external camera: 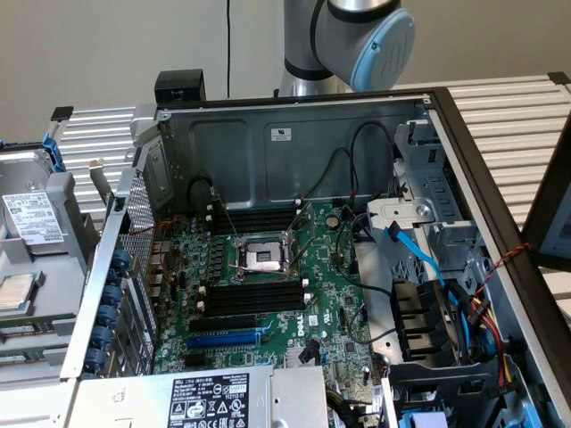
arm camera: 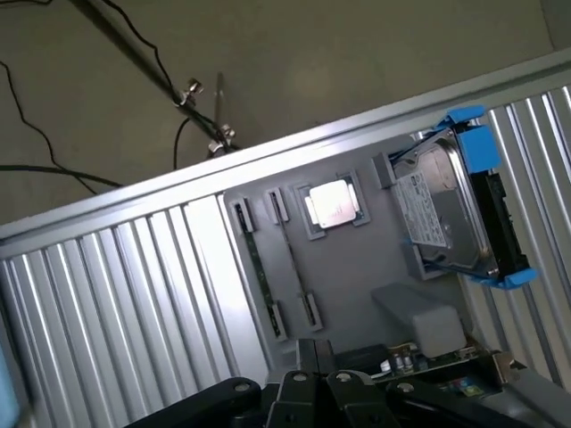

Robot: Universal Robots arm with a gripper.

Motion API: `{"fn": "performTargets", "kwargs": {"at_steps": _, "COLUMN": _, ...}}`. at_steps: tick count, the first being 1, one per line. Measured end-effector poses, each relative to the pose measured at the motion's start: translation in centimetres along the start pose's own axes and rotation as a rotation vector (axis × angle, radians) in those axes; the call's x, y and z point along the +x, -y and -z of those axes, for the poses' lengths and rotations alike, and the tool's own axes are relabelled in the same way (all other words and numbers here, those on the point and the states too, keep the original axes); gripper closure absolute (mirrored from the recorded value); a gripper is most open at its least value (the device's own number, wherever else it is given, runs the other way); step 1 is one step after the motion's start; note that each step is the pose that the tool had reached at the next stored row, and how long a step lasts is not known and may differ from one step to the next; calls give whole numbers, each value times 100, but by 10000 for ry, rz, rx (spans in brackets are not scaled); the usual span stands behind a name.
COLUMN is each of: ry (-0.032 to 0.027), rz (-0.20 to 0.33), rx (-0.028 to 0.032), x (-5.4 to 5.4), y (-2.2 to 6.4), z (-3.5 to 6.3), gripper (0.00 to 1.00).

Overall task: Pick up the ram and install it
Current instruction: 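Reach for the ram, then pick up the ram and move it above insertion slot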

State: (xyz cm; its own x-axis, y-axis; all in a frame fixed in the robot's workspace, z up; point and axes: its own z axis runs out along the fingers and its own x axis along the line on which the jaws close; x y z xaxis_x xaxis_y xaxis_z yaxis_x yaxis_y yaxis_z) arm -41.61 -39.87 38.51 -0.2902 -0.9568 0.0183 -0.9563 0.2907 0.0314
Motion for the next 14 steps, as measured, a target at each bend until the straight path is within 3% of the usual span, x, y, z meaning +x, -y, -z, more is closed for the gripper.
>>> {"fn": "performTargets", "kwargs": {"at_steps": 4, "ry": -22, "rz": 676, "rx": 11, "x": 0, "y": 0, "z": -2, "gripper": 89}}
{"fn": "performTargets", "kwargs": {"at_steps": 14, "ry": -22, "rz": 693, "rx": 13, "x": 0, "y": 0, "z": -2, "gripper": 89}}
